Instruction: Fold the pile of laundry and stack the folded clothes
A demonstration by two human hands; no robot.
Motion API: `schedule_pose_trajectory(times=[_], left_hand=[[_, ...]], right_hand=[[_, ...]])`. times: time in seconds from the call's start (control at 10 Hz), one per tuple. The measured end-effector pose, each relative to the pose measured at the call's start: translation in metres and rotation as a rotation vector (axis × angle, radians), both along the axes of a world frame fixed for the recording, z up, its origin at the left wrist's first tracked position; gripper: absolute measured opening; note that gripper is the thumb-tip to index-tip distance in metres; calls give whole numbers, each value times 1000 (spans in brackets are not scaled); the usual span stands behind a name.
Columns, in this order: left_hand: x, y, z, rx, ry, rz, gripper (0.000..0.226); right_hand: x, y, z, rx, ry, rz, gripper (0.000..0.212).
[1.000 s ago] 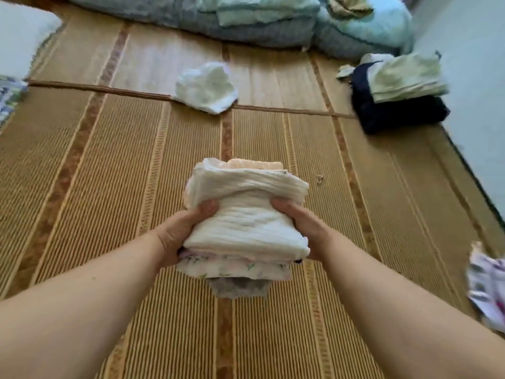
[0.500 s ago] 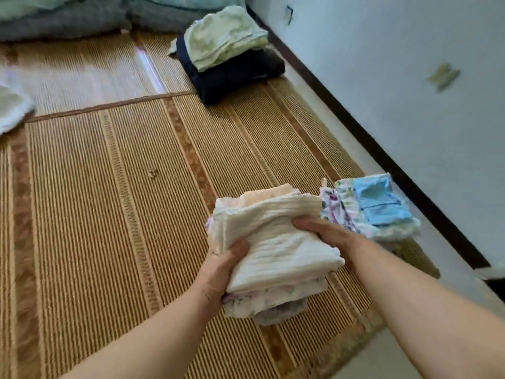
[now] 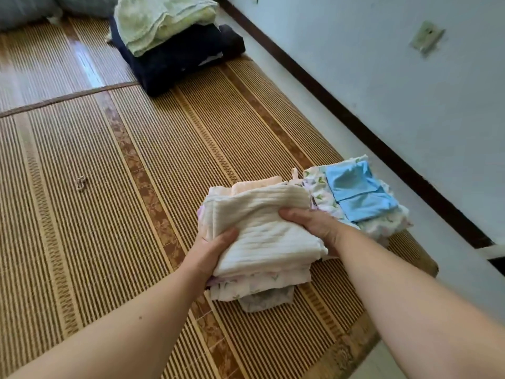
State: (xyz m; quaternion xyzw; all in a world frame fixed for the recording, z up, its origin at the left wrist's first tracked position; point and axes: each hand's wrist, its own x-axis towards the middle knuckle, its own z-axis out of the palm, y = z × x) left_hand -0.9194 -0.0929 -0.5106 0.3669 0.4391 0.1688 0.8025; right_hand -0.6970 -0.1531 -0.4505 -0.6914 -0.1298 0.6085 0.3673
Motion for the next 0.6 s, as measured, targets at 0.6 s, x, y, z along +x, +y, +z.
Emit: schedule_pose_trajectory(times=[0.6], left_hand=[[3,-13,98,824,755,-232,109]], right_hand=[[-50,-17,71,-40,-1318,455,91]])
